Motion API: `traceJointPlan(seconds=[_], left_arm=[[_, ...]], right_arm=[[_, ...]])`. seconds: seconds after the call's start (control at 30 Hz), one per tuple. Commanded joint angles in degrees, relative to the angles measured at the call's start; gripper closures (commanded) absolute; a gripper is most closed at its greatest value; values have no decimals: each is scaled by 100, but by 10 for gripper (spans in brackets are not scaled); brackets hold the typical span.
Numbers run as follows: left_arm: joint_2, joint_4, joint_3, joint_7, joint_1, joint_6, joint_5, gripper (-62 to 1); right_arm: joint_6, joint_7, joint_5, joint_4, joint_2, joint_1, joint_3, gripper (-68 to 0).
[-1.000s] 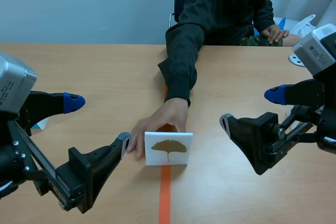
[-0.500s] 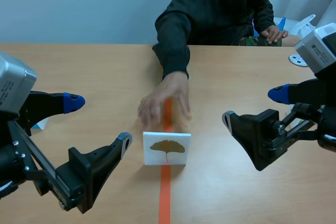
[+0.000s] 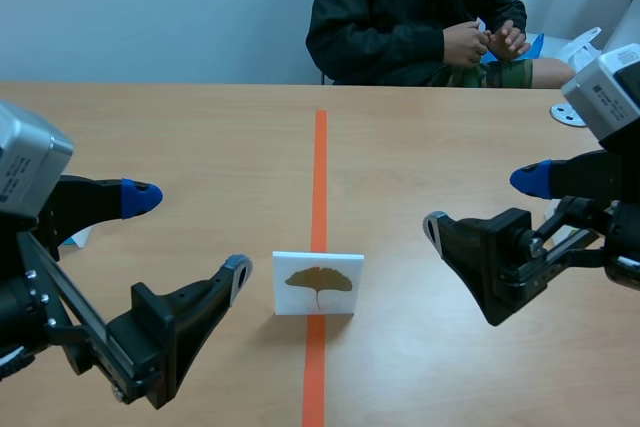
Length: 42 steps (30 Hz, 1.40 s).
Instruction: Sort the leaf by its shape. The table is split by an orange tape line. A compound leaf with several leaflets goes to the left side, a simple leaf with one blade goes to the right side. Return to the home posture when a red brick is placed on the table.
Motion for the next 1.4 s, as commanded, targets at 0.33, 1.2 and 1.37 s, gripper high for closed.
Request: traceJointPlan(seconds=[0.33,1.2,1.37], left_arm=[[-33,-450,-4,-7,-341,-284,256,-623],[481,-3670,1502,-1604,-2507,-852,1086,-623],[634,-4205,1945,-1915,-2916,-669,1423,-623]], right_arm=[[0,63,37,15,61,-11,0,-679],[0,-4,-111,15,61,-11,0,-679],[2,-2,-114,15,61,-11,0,-679]])
